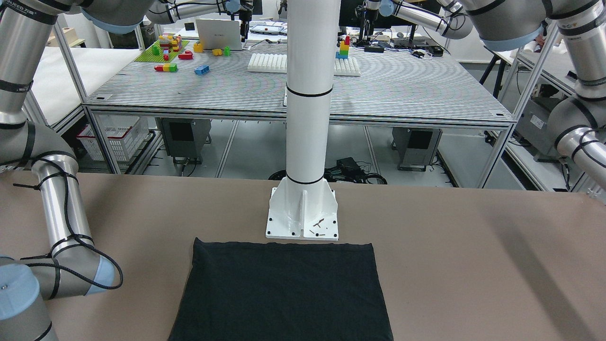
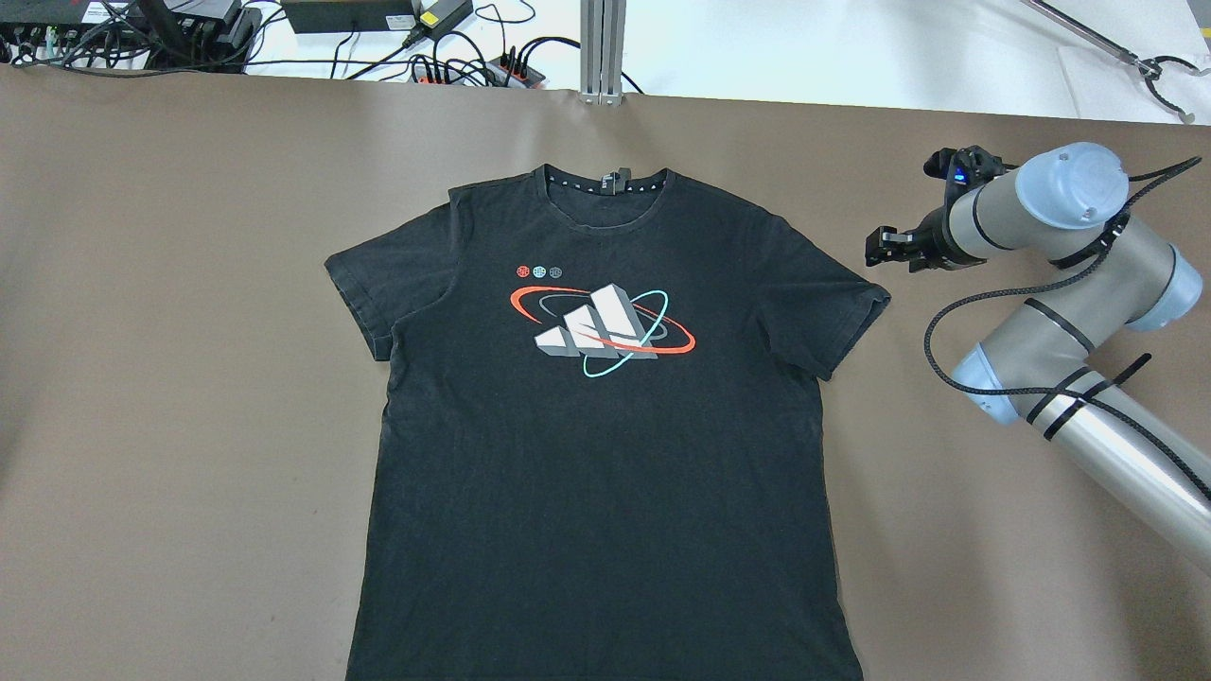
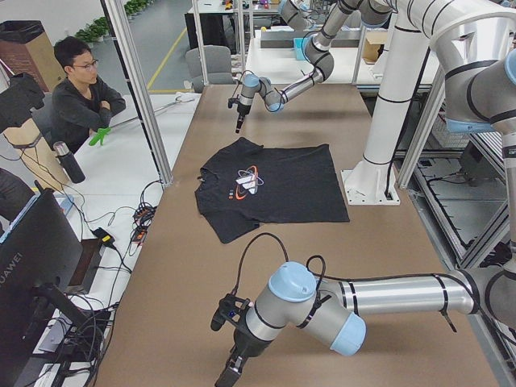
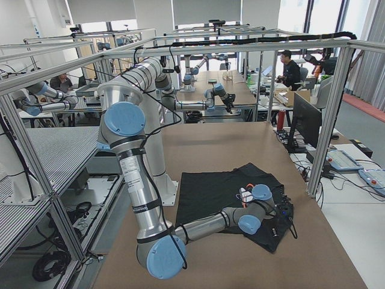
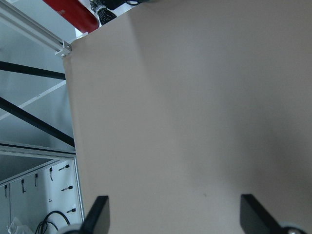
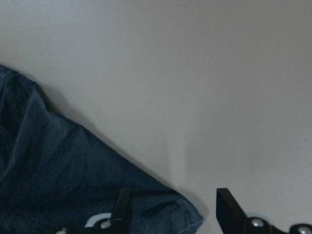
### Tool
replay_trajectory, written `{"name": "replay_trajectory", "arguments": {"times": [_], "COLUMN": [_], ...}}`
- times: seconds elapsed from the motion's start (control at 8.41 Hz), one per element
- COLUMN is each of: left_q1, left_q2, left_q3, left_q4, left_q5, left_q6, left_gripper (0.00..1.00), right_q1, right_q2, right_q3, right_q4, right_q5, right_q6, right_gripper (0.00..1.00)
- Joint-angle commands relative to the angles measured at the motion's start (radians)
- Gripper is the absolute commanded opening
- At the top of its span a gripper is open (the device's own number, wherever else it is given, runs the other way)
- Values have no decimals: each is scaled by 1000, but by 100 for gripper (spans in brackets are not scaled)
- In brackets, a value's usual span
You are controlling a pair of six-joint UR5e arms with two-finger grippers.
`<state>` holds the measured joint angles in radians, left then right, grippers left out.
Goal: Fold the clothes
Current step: 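Move the right gripper over the shirt's sleeve nearest it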
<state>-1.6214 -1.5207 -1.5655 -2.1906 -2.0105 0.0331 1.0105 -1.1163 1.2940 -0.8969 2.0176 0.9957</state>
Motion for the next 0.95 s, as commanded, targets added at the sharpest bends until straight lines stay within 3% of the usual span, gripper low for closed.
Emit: {"name": "replay_trajectory", "arguments": {"times": [0.0,0.48,0.59,0.71,0.83], "left_q1": [0,0,0,0,0], "left_q2": [-7,-9,-9,-9,-7], "left_q3": [-2,-8,-8,-8,-8], "left_q4": [0,-1,-1,-3,-5], "left_q5": [-1,-2,-4,-7,-10], "left_q6": [-1,-1,-1,-1,-1], "left_gripper": [94,94,94,94,94], "right_q1": [-16,-36,-36,-38,-38], "right_q2": [21,7,6,6,6], "right_q3": [-81,-87,-85,-85,-85], "right_q4": [35,35,35,35,35], "right_q5": [-2,-3,-2,-2,-2], "right_q6": [34,40,41,41,41], "right_gripper": [63,59,52,36,6]}}
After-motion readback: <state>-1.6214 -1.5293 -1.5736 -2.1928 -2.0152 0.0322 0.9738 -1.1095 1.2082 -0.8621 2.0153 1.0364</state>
